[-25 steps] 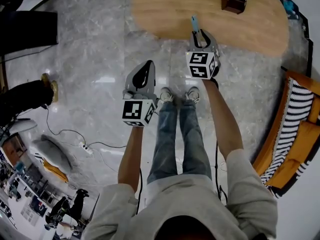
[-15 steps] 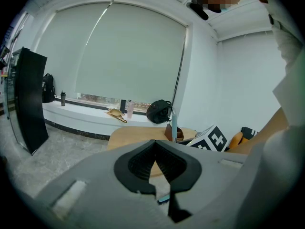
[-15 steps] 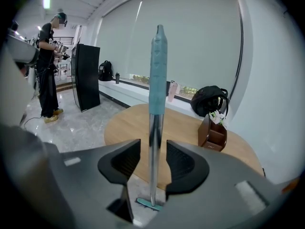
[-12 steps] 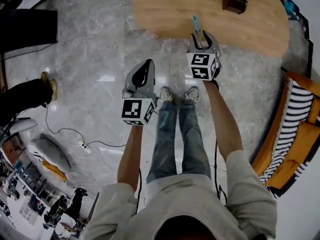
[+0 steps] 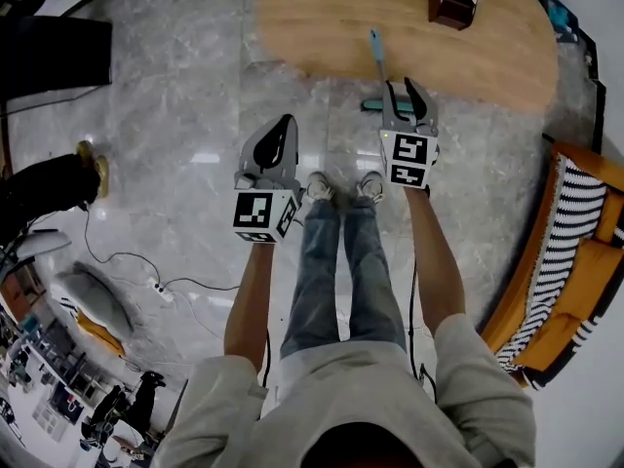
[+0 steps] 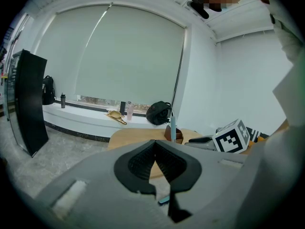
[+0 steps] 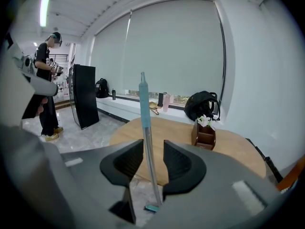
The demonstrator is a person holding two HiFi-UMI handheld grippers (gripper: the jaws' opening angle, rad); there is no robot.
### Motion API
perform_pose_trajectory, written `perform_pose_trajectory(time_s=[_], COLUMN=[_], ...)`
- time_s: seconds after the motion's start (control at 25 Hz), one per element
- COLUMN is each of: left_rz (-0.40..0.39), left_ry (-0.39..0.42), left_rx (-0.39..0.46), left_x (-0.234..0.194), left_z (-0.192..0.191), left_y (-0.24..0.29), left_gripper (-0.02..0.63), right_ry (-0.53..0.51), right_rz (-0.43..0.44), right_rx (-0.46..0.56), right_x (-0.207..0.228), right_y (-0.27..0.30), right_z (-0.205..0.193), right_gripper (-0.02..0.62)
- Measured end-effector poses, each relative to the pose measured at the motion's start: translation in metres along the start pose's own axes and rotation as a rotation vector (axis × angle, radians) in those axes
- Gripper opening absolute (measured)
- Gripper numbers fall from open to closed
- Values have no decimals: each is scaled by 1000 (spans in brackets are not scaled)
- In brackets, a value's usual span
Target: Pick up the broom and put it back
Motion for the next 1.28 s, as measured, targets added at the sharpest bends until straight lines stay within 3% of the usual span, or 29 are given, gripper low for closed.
perform_pose_trajectory(time_s=[0.52, 0.92, 1.28], left_rz=[9, 26, 50], left_ry=[7, 38, 60], left_rx=[21, 83, 147], left_x=[11, 24, 32], left_z=[15, 71, 134], left_y=[-5, -15, -49], left_gripper=[2, 2, 2], right_ry=[60, 28, 22], right_rz=[-18, -16, -30], right_rx=[74, 131, 236], right_x=[35, 59, 78], right_y=[-58, -108, -175], right_z=[-6, 31, 97], right_gripper=[0, 0, 0])
Point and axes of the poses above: the fingertips, and each gripper's own axes: y forward along the fingers, x to its right, z out of its top, the point moved 2 cm from there along -y, backward along the fingers, and after that the axes turned 15 degrees about -x, right-handed, at the moved point
